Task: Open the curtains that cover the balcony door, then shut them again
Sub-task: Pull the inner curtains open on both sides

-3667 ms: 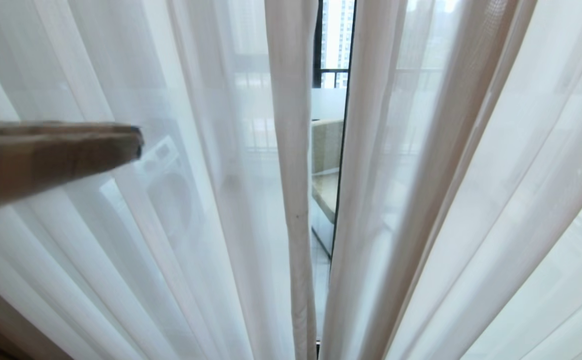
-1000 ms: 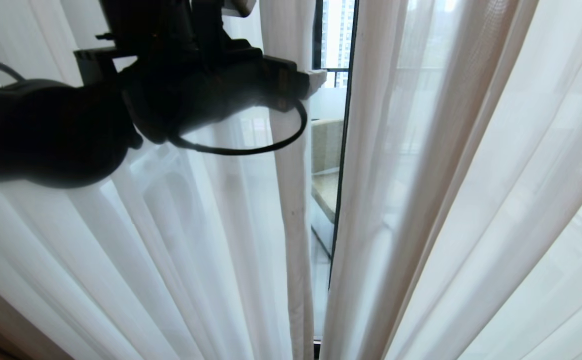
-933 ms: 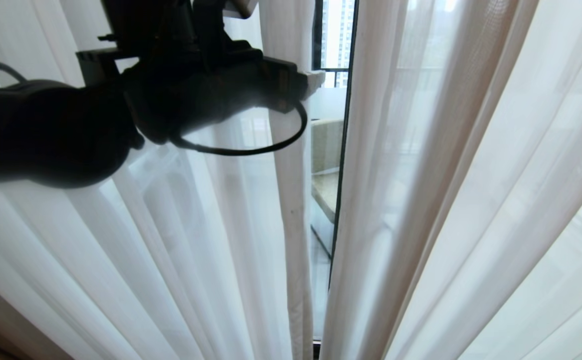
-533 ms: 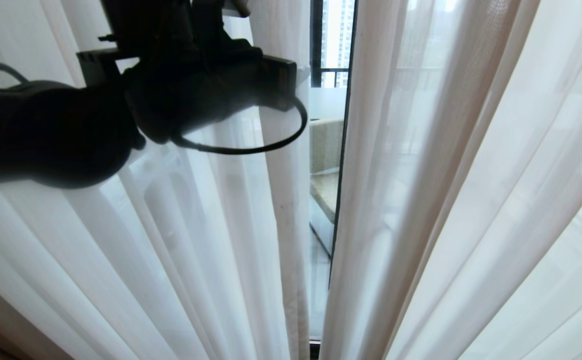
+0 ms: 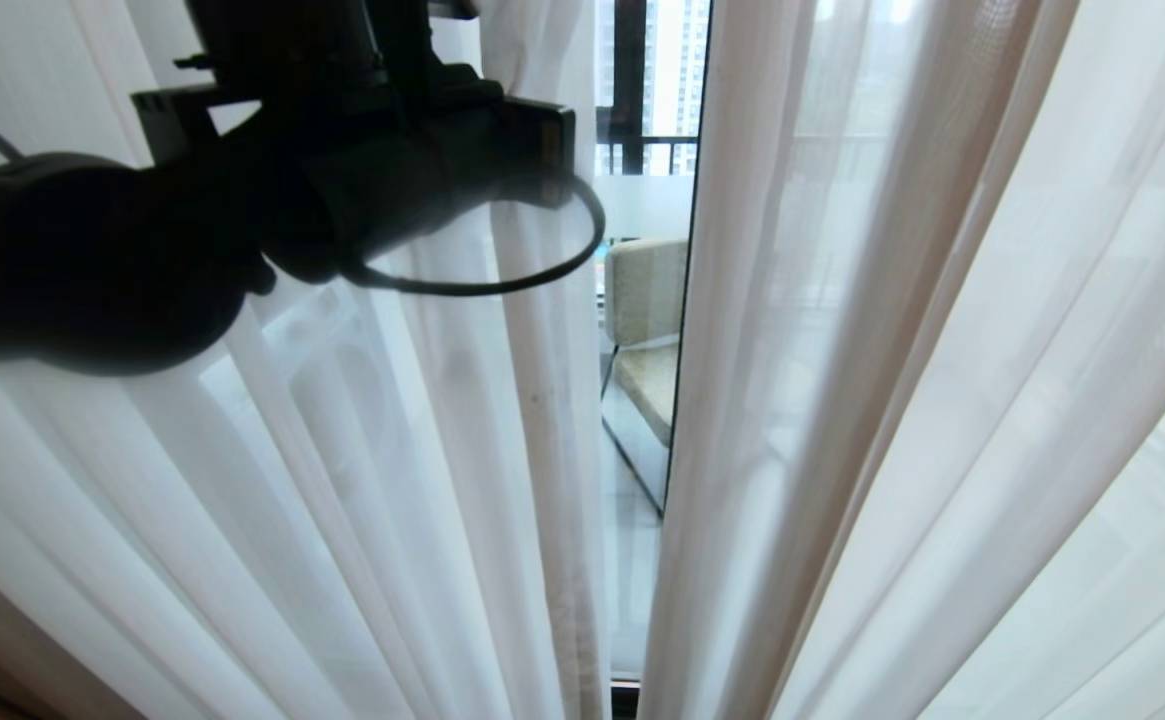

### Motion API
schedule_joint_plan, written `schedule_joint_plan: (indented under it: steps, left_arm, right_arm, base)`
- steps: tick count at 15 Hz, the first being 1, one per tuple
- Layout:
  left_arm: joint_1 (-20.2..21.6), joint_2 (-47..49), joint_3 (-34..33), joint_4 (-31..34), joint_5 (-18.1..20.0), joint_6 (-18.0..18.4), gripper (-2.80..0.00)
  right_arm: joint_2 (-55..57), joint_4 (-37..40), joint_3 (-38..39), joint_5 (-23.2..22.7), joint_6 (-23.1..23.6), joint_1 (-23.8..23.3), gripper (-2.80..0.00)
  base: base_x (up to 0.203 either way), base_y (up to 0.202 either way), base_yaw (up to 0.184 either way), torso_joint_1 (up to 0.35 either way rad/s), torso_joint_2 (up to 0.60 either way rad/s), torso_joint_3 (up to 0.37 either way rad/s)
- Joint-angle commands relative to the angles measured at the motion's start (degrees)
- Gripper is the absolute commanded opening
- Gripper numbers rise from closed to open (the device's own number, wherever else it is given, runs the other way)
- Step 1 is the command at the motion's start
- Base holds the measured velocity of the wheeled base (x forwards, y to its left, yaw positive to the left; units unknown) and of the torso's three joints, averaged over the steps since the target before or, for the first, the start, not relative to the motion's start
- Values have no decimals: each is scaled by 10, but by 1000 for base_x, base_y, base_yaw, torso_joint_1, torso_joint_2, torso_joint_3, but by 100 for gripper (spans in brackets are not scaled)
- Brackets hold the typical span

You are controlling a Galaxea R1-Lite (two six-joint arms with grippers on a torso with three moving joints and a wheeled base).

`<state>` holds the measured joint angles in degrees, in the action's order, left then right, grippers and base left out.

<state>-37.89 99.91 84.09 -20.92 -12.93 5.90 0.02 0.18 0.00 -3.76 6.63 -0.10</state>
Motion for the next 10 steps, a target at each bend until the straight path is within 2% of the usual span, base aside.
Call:
schedule_joint_plan:
  steps: [1,6,10]
  left_arm:
    - [0,-8,4,-2,-11,3,-280]
    - [14,-25,3,-1,-16,6,-280]
    - [53,-62,-8,0,-16,6,-280]
  right_arm:
    - [0,0,0,0,0,0,-280]
    - [0,0,0,0,0,0,-280]
    - [0,0,0,0,0,0,-280]
  base:
    - [0,0,0,0,0,0]
    - [0,0,0,0,0,0]
    - [0,0,0,0,0,0]
